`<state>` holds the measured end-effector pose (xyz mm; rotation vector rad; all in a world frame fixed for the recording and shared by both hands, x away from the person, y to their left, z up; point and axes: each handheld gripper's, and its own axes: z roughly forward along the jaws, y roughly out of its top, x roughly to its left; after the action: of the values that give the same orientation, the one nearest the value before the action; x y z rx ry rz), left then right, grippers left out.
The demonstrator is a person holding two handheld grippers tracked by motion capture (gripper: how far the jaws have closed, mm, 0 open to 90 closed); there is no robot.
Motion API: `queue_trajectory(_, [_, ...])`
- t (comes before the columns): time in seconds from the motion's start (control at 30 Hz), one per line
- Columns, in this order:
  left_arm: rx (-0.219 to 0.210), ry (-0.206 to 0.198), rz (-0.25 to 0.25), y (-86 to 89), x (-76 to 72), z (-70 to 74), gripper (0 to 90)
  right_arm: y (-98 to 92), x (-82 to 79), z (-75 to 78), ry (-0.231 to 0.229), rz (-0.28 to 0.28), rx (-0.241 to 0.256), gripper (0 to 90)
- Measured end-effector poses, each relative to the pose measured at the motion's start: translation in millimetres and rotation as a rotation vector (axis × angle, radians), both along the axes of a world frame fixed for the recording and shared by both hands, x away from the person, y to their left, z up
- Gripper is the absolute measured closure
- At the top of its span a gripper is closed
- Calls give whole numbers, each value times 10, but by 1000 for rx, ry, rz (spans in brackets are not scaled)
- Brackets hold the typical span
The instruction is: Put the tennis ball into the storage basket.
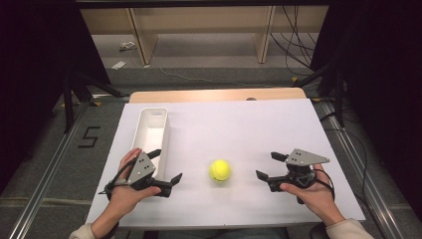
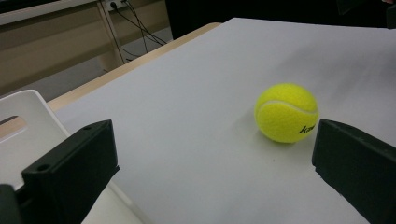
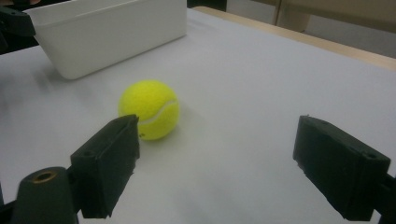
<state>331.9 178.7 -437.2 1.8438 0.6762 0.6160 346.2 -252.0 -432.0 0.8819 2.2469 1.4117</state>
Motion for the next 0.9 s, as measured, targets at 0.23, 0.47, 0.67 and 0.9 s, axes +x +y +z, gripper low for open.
queue_trajectory(0.23, [-2,-5,-4,3,-8,8,0,24,-2,2,-2,3,-5,153])
queue_trajectory(0.47, [-3,-4,-6,0,-5,6,0,55,10,-1,-3,7,-5,154])
queue_trajectory(0.67, [-2,-4,-8,2,-6,7,0,106,25,-4,-10,19,-12,156])
queue_trajectory(0.9, [-1,-2,-6,3,-2,3,0,143,40,-6,-7,22,-11,157])
